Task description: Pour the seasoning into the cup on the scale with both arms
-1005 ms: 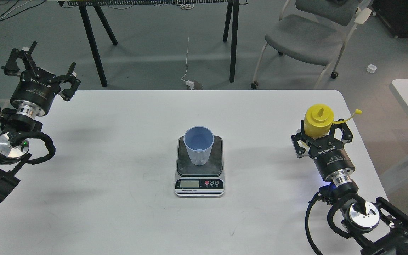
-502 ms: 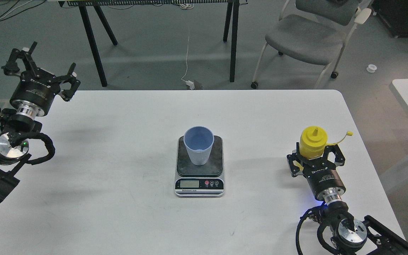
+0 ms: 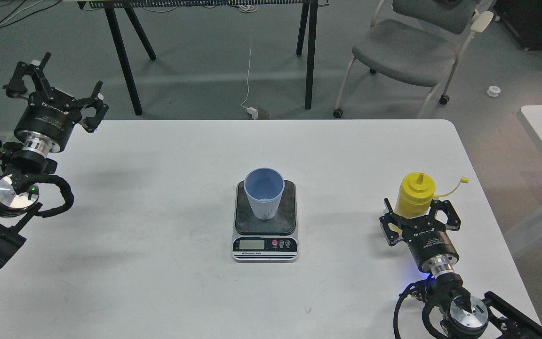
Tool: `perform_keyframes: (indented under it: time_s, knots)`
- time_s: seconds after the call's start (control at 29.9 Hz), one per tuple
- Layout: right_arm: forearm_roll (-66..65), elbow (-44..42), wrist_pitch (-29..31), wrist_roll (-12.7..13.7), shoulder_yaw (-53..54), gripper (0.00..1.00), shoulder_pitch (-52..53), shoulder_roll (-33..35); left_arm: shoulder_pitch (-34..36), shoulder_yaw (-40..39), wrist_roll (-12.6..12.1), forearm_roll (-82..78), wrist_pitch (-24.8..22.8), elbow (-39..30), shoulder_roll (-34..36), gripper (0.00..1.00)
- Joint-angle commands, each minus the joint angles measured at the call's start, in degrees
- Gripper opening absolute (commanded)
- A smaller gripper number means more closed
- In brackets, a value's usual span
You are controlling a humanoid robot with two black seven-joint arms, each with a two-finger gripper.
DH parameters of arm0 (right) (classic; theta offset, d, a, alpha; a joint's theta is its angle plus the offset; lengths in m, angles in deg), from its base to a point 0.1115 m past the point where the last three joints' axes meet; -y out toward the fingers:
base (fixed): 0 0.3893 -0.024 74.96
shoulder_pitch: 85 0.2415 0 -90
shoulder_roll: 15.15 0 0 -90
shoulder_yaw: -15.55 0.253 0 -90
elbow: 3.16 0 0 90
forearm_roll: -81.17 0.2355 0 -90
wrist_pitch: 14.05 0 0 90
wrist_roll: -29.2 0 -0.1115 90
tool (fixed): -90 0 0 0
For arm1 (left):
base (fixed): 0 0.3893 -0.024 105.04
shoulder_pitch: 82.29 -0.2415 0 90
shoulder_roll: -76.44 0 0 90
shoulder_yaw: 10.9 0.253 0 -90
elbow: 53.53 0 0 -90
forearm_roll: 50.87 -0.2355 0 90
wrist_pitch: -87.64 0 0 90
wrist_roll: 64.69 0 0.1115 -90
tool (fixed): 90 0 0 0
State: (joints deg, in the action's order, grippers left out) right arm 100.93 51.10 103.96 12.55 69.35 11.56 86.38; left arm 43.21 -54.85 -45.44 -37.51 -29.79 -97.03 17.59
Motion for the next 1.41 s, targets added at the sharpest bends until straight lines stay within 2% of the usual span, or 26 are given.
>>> perform_keyframes:
  time_s: [0.0, 0.44, 0.77, 0.9, 1.07, 1.27, 1.37]
  knots:
    - [0.0, 1.2, 0.0, -0.4, 0.4, 0.97, -0.9, 0.8, 0.0, 0.0, 0.0, 0.0, 0.0, -0.4, 0.1, 1.0]
    - [0.0, 19.5, 0.0, -0.5, 2.8, 0.98, -13.7, 12.9, 0.0, -0.1, 0.1, 0.0, 0.1, -0.7, -0.1, 1.0]
    - [-0.2, 20.2, 0.0, -0.6, 3.0, 1.0, -17.3, 21.9, -0.1, -0.2, 0.1, 0.0, -0.3, -0.7, -0.1, 1.0]
    - [-0.8, 16.8, 0.0, -0.7, 5.4, 1.0, -14.8, 26.0, 0.0, -0.3, 0.0, 0.0, -0.2, -0.7, -0.1, 1.0]
    - [-3.5, 6.9, 0.0, -0.7, 6.0, 1.0, -2.7, 27.6, 0.1, -0.5, -0.3, 0.1, -0.2, -0.6, -0.6, 1.0]
    - [-5.7, -7.0, 0.0, 1.6, 3.1, 1.0, 12.8, 26.9, 0.0, -1.1, -0.3, 0.8, -0.2, 0.0, -1.4, 1.0]
    - [-5.7, -15.6, 0.0, 4.2, -0.4, 1.0, 22.1, 24.8, 0.0, -2.0, -0.4, 0.8, -0.2, 0.2, -2.2, 1.0]
